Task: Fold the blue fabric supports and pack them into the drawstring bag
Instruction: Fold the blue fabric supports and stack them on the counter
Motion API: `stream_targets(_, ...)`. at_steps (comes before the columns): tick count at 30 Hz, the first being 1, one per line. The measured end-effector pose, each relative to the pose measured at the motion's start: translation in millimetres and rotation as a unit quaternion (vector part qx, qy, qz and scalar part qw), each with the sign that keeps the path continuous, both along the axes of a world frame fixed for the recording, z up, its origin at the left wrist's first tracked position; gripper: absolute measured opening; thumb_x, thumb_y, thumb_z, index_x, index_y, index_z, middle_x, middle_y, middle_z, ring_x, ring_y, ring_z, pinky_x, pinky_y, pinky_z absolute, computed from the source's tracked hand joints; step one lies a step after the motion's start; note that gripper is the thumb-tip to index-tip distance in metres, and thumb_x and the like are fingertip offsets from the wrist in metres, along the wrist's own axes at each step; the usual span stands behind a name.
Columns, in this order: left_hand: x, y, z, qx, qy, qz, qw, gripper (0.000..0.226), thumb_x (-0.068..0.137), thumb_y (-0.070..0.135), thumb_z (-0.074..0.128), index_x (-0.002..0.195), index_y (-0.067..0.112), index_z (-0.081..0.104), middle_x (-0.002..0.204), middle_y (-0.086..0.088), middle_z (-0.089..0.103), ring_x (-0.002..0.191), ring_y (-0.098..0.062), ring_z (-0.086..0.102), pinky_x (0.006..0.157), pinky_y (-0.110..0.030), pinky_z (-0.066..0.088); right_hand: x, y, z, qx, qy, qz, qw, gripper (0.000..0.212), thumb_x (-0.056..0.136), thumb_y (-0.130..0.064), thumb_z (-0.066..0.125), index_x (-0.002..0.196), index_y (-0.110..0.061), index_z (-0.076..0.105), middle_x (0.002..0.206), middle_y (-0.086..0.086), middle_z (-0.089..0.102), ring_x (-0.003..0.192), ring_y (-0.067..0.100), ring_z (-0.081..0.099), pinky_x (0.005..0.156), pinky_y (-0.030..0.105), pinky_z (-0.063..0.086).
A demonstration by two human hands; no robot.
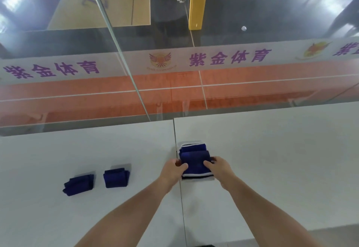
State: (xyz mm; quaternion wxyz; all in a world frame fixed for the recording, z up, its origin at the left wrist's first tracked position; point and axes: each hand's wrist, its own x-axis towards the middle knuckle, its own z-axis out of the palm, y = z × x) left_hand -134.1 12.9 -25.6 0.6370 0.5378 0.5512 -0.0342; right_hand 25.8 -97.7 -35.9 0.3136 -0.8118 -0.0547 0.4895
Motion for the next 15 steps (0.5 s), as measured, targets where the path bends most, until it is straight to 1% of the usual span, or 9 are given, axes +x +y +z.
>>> stream_targets(2,6.3,3.3,-2.7,0.061,0.010,-0.008,0.998,0.001,0.092,0.021,0.063,0.093,0.020,0.063,0.091,0.000,0.071,0.084,-0.018,0.067,0.077,-0.032,0.055,5.2,8.9,-3.3,-0.005,-0.074,0.047,0.996,0.037,0.092,-0.033,0.067,0.122,-0.011,0.064,0.108,0.001,0.070,0.095,0.020,0.067,0.080,0.034,0.055)
stream_targets(3,9.8,6.8,-6.6,0.087,0.017,-0.010,0.996,0.005,0.092,0.021,0.062,0.096,0.019,0.064,0.093,0.001,0.070,0.084,-0.017,0.066,0.076,-0.031,0.053,7.9,14.3,-3.8,-0.004,-0.096,0.062,0.993,0.035,0.092,-0.035,0.066,0.119,-0.012,0.064,0.106,0.000,0.071,0.093,0.020,0.066,0.077,0.033,0.054)
stream_targets(5,17.8,12.9,-15.3,0.120,0.037,-0.025,0.992,0.012,0.091,0.020,0.060,0.102,0.018,0.062,0.096,0.001,0.069,0.085,-0.017,0.064,0.074,-0.030,0.052,12.1,23.5,-8.5,-0.004,-0.123,0.081,0.989,0.033,0.094,-0.035,0.063,0.119,-0.014,0.063,0.105,0.000,0.070,0.090,0.019,0.064,0.074,0.031,0.050)
stream_targets(7,25.3,13.6,-25.1,0.146,0.051,-0.043,0.987,0.016,0.091,0.017,0.059,0.106,0.019,0.057,0.101,0.002,0.065,0.090,-0.017,0.062,0.075,-0.027,0.049,12.4,28.5,-18.8,-0.011,-0.145,0.101,0.984,0.034,0.096,-0.035,0.062,0.122,-0.013,0.061,0.107,0.000,0.069,0.091,0.019,0.062,0.076,0.030,0.048)
stream_targets(8,28.3,12.7,-32.2,0.166,0.059,-0.044,0.983,0.023,0.090,0.016,0.060,0.112,0.019,0.055,0.108,0.002,0.062,0.098,-0.018,0.060,0.080,-0.028,0.049,11.4,30.0,-25.8,-0.020,-0.163,0.114,0.980,0.037,0.096,-0.037,0.061,0.124,-0.014,0.059,0.111,0.002,0.068,0.095,0.020,0.062,0.079,0.032,0.050)
stream_targets(9,29.6,11.0,-39.6,0.196,0.073,-0.046,0.977,0.034,0.088,0.018,0.061,0.121,0.019,0.053,0.117,0.001,0.057,0.109,-0.021,0.055,0.089,-0.031,0.049,9.5,30.2,-31.5,-0.038,-0.183,0.128,0.974,0.041,0.095,-0.040,0.060,0.127,-0.015,0.056,0.115,0.003,0.066,0.100,0.023,0.062,0.083,0.036,0.052)
stream_targets(11,29.7,7.9,-47.7,0.261,0.101,-0.057,0.958,0.054,0.086,0.021,0.062,0.137,0.020,0.043,0.132,-0.001,0.045,0.124,-0.025,0.041,0.101,-0.036,0.043,5.8,27.2,-39.9,-0.073,-0.201,0.129,0.968,0.048,0.093,-0.049,0.058,0.126,-0.015,0.049,0.115,0.005,0.060,0.103,0.029,0.062,0.083,0.042,0.054)
stream_targets(13,30.6,8.9,-49.4,0.336,0.090,-0.100,0.932,0.060,0.084,0.022,0.062,0.139,0.021,0.040,0.140,0.000,0.041,0.131,-0.023,0.036,0.108,-0.038,0.040,2.1,22.1,-38.8,-0.086,-0.184,0.092,0.975,0.047,0.093,-0.055,0.053,0.117,-0.016,0.042,0.107,0.005,0.061,0.094,0.031,0.065,0.078,0.044,0.055)
stream_targets(15,35.4,13.7,-47.9,0.385,0.079,-0.176,0.902,0.058,0.085,0.027,0.059,0.139,0.023,0.039,0.147,0.002,0.038,0.139,-0.022,0.032,0.115,-0.040,0.032,-3.3,13.7,-35.3,-0.094,-0.153,0.055,0.982,0.045,0.094,-0.059,0.048,0.110,-0.018,0.037,0.098,0.007,0.065,0.085,0.030,0.066,0.074,0.045,0.056)
